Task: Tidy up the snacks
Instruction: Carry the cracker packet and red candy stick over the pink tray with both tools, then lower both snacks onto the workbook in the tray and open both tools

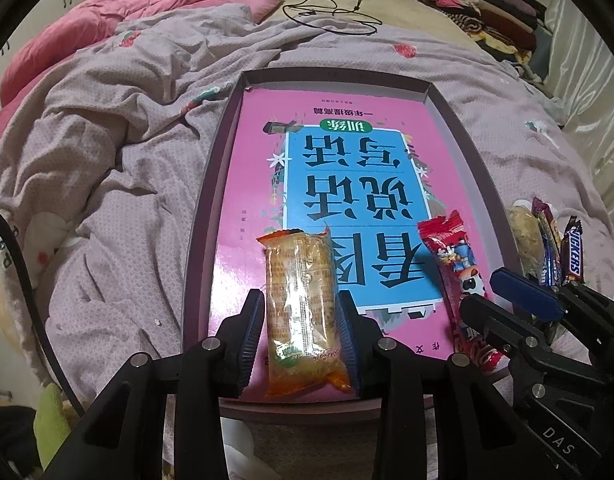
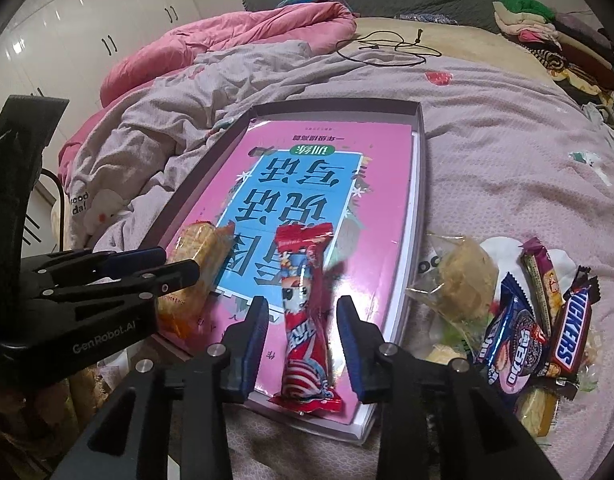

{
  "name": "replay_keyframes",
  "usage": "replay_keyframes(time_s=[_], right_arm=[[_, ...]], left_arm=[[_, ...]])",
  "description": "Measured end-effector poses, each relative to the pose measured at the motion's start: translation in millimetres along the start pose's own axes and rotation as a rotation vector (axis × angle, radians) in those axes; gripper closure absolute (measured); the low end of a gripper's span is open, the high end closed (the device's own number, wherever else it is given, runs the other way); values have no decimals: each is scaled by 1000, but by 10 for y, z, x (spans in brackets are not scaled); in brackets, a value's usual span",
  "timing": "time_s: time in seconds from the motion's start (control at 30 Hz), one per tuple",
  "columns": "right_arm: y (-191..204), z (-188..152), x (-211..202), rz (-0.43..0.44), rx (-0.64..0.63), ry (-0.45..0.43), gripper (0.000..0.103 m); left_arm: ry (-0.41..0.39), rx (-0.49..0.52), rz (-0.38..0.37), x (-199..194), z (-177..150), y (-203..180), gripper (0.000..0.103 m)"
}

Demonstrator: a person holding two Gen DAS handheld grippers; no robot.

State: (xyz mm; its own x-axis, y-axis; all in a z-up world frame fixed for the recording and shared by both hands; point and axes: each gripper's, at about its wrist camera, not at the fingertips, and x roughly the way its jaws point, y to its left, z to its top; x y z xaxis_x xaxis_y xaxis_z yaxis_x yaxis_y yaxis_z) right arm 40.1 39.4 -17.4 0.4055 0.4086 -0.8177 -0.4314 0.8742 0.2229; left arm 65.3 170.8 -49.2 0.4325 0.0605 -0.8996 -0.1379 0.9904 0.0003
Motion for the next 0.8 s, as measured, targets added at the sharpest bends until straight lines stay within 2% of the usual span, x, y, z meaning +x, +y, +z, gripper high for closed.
replay_keyframes(time_s=[0.1,0.23,0.47,0.53,0.8], right_arm=[[-5,4,-25,-4,0,-9,65],[-8,9,-55,-5,0,-18,63],[-30,2,-101,-11,4,-30,60],[-38,8,-117,-12,6,-35,60],[-45,28,-194,-18,11,-58,57]], left_arm=[[-11,-3,0,-41,12,6,53],[-29,-8,-4,-114,33,8,47],[-54,-6,-4,-219,53,0,44],[-61,-7,-3,-244,59,7,36],[-95,-8,3,-373,83,15,34]])
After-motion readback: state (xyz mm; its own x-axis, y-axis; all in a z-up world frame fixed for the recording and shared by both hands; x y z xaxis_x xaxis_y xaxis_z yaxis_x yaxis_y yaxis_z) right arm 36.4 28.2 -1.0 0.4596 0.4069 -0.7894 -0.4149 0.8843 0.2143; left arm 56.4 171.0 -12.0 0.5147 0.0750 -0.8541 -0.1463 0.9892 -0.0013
